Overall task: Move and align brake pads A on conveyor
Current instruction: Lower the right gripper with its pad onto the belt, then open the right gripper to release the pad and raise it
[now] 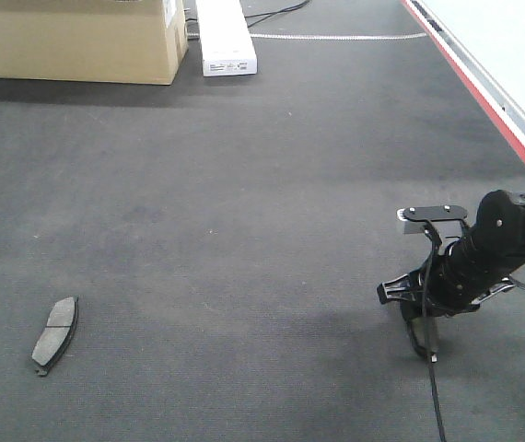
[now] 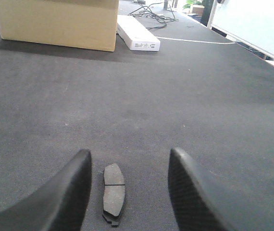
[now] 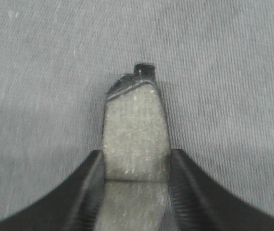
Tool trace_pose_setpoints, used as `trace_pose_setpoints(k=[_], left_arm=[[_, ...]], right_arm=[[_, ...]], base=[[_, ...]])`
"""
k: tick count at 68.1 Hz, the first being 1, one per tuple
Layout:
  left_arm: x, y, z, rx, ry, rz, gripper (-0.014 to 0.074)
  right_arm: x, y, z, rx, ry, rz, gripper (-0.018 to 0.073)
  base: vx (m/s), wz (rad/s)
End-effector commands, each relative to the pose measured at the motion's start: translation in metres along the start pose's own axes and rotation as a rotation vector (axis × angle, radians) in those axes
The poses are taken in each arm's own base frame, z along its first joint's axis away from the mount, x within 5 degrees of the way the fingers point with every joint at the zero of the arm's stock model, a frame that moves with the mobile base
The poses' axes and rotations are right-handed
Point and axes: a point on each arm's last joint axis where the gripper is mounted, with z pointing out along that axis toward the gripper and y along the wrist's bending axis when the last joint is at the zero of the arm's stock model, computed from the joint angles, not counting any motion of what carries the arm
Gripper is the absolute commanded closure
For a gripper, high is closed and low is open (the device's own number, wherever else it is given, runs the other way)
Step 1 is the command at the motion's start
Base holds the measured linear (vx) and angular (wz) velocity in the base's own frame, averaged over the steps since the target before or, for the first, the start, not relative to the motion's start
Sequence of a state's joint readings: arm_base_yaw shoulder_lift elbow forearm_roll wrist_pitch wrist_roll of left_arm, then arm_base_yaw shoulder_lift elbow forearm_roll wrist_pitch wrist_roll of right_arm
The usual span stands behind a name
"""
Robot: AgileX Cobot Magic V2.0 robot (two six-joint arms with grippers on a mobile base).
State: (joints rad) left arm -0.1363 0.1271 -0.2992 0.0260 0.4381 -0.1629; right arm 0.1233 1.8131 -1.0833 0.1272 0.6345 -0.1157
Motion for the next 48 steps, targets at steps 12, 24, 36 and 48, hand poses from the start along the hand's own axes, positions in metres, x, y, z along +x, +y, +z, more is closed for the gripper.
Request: trace_pose_setpoints(k=[12, 24, 36, 48], left_arm=[[-0.014, -0.003, -0.001, 0.021, -0.089, -0.004, 0.0245], [-0.014, -0.003, -0.001, 0.021, -0.089, -0.004, 0.0245], [-0.014, -0.003, -0.001, 0.021, -0.089, -0.004, 0.0245], [-0.014, -0.003, -0.001, 0.021, -0.089, -0.004, 0.0245]], right_arm=[[-0.016, 0.001, -0.031, 0.002, -0.152, 0.041, 0.0125], [-0.007, 0.003, -0.06, -0.001, -0.19, 0.033, 0.0124], [0.024, 0.006, -0.096, 0.007, -0.348, 0.032, 0.0124], [0.067, 0.008, -0.13, 0.011, -0.508, 0.029, 0.0124]], base=[[0.0, 0.0], [0.0, 0.0], [0.0, 0.0], [0.0, 0.0]])
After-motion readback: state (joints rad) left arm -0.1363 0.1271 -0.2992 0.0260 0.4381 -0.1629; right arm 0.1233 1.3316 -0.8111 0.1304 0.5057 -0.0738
